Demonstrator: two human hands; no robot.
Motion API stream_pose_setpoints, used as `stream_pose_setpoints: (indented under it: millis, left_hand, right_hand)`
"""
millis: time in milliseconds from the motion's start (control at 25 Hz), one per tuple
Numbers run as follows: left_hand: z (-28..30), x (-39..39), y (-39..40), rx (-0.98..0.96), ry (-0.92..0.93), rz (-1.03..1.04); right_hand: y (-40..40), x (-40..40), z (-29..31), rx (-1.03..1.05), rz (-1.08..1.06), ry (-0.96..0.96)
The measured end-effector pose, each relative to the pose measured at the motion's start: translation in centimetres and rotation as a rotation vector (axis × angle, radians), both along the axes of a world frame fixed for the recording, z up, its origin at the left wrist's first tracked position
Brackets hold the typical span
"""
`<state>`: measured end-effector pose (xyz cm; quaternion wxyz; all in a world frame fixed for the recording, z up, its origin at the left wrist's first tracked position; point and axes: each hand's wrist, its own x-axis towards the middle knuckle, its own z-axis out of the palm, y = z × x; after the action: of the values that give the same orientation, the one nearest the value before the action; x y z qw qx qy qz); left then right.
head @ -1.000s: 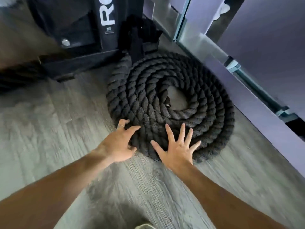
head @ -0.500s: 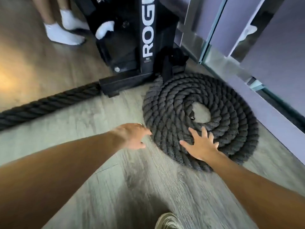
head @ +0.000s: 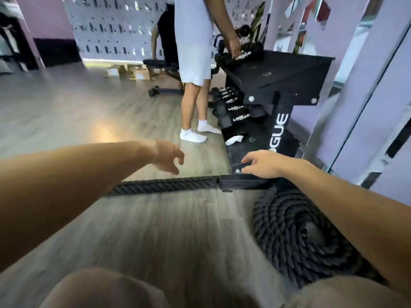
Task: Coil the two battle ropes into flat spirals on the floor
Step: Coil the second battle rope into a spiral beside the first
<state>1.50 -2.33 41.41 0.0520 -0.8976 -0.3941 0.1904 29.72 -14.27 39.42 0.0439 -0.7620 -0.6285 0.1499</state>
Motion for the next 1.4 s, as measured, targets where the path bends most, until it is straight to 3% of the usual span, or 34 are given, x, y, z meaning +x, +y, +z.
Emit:
stream_pose_setpoints:
  millis: [120,200,480,680,840,960,1080,1200,1320,1400]
  left_hand:
    - [1.7,-4.6,-0.3,-0.006,-0.028,0.089]
    - [0.0,-6.4,0.5,-0.044,-0.024,0.125]
    - [-19.4,-5.1,10.8,-0.142,-0.037,0.131]
    - [-36.0,-2.1,24.5,-0.087,-0.077,0.261]
    - [-43.4,-1.0,33.6,-0.007,-0.123,0.402]
    - [-48.0,-1.3,35.4,0.075,-0.078,0.465]
    - [-47.8,-1.0,32.4,0.152,-0.030,0.422]
    - [-46.0,-2.5,24.3,-0.012,-0.055,0.415]
    - [-44.1,-4.1,11.7,-0.136,-0.068,0.439]
    - [-41.9,-3.1,5.4,-0.196,-0.138,0.461]
  right_hand:
    - [1.0,-3.8,2.9,-0.021,0.058,-0.043]
    - [2.4,-5.5,1.2,-0.043,0.088,-0.042]
    - [12.1,-5.4,-19.5,-0.321,0.103,0.105]
    - [26.0,-4.0,-36.3,-0.298,0.068,0.104]
    - [36.3,-1.8,-43.2,-0.116,0.077,-0.033]
    - [40.2,0.2,-47.2,-0.066,0.137,-0.239]
    - [38.1,-0.1,-47.6,-0.019,0.129,-0.324]
    - [30.8,-1.7,-44.8,-0.196,0.204,-0.217]
    - [22.5,-3.1,-38.2,-0.472,0.280,-0.117]
    - [19.4,-3.7,-32.1,-0.482,0.297,-0.146]
